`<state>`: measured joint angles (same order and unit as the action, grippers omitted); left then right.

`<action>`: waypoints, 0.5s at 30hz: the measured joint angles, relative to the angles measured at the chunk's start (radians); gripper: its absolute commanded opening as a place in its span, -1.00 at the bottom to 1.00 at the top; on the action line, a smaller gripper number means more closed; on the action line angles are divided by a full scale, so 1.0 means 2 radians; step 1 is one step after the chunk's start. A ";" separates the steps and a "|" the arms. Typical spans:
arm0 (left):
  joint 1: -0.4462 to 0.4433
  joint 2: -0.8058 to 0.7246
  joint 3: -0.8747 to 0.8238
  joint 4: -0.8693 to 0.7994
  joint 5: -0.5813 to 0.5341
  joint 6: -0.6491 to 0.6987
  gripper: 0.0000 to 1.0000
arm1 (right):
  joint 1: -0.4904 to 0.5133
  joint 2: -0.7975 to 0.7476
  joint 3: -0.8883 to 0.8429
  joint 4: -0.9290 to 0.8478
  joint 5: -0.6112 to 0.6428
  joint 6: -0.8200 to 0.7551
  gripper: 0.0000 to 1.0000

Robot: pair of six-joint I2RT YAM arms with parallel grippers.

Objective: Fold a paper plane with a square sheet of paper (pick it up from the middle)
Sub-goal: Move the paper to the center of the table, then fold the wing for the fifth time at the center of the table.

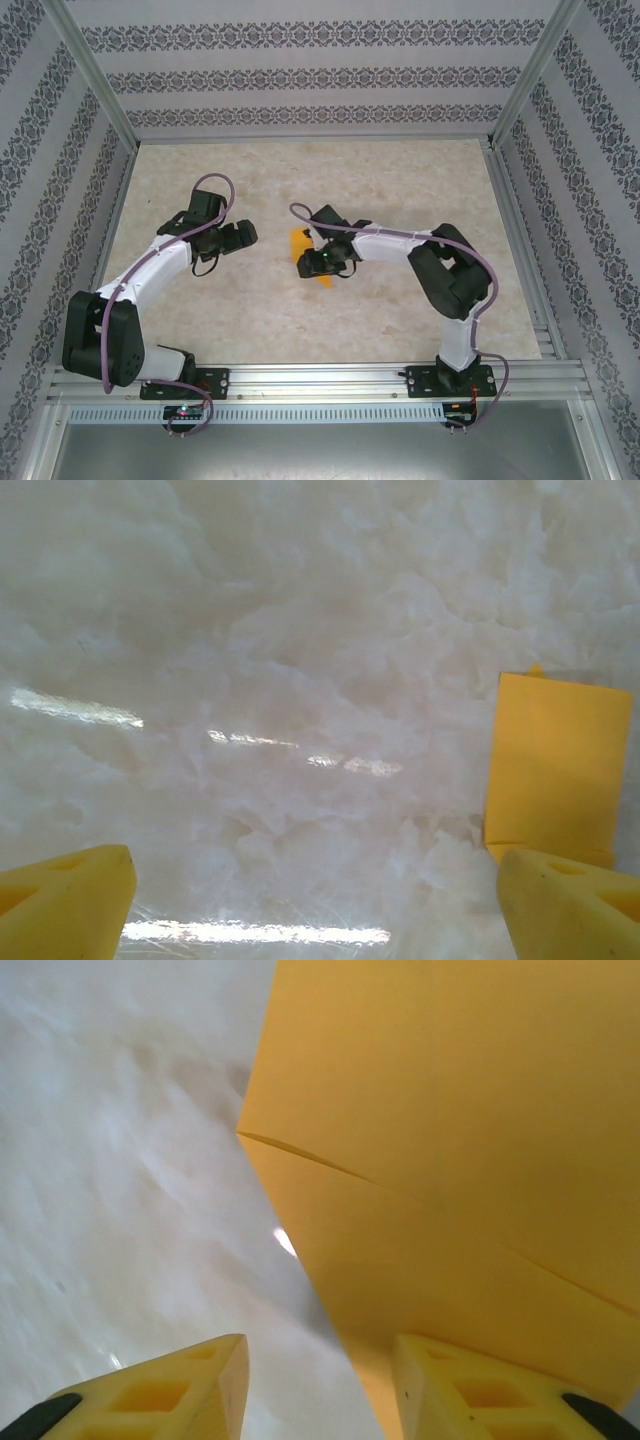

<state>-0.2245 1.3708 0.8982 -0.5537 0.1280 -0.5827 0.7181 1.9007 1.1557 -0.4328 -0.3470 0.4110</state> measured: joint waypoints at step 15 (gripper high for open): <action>-0.008 0.006 -0.046 0.074 0.097 -0.034 0.84 | 0.049 -0.193 -0.121 0.084 0.148 0.227 -0.12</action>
<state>-0.2398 1.3827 0.8055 -0.4057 0.3222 -0.6498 0.8169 1.5146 0.9131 -0.2638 -0.0505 0.8654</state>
